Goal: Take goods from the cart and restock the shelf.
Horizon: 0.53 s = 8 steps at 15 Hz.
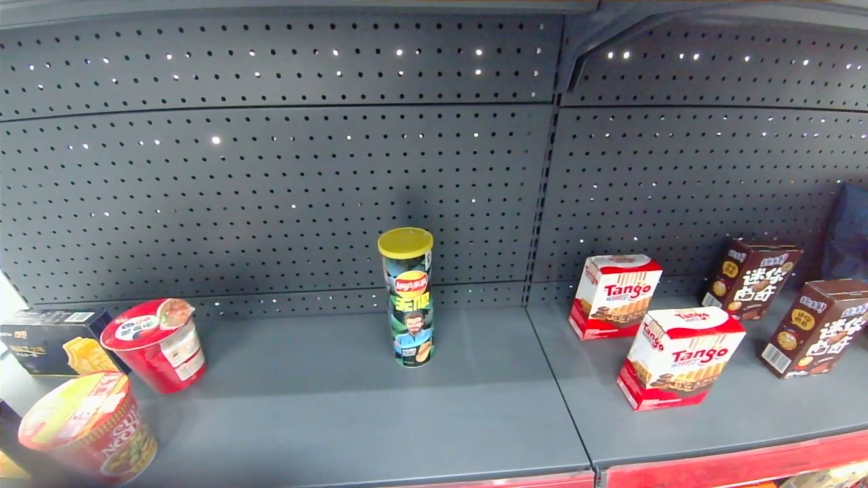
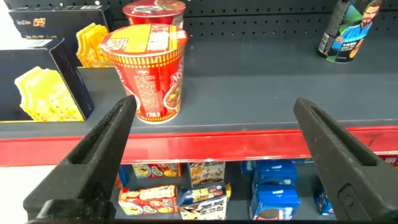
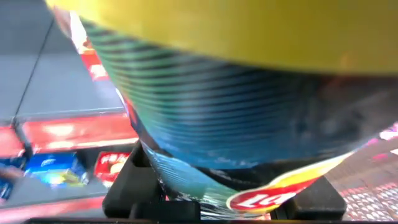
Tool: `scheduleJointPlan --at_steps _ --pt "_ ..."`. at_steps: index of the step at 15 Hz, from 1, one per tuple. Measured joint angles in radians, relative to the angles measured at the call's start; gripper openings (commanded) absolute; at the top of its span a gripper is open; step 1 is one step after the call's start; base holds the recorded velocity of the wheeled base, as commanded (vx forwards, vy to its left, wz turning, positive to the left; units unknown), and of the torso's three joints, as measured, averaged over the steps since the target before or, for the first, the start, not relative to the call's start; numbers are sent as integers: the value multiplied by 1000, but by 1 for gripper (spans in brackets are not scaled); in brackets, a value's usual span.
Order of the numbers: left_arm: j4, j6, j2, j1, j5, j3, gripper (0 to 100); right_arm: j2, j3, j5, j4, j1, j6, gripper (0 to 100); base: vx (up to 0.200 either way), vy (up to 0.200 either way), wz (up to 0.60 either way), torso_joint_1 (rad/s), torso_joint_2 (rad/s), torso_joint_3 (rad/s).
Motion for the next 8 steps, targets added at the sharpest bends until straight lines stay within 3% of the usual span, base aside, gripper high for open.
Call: scheduleJointPlan --at_steps 1,2,3,5,8 --pt "0 17 0 0 -6 0 100 0 -12 -5 3 -11 0 0 0 0 0 0 0 0" --pt "-1 81 0 0 -32 0 100 0 -18 -16 11 -31 -2 0 0 0 0 0 0 0" --pt "0 109 1 1 -53 0 100 -1 -22 -28 15 -47 -4 0 0 0 0 0 0 0" --pt "1 127 18 11 -75 -13 100 -9 -29 -51 53 -80 -19 0 0 0 0 0 0 0" --pt "-5 154 142 13 -183 -153 100 -29 -60 -54 131 -95 -69 0 0 0 0 0 0 0"
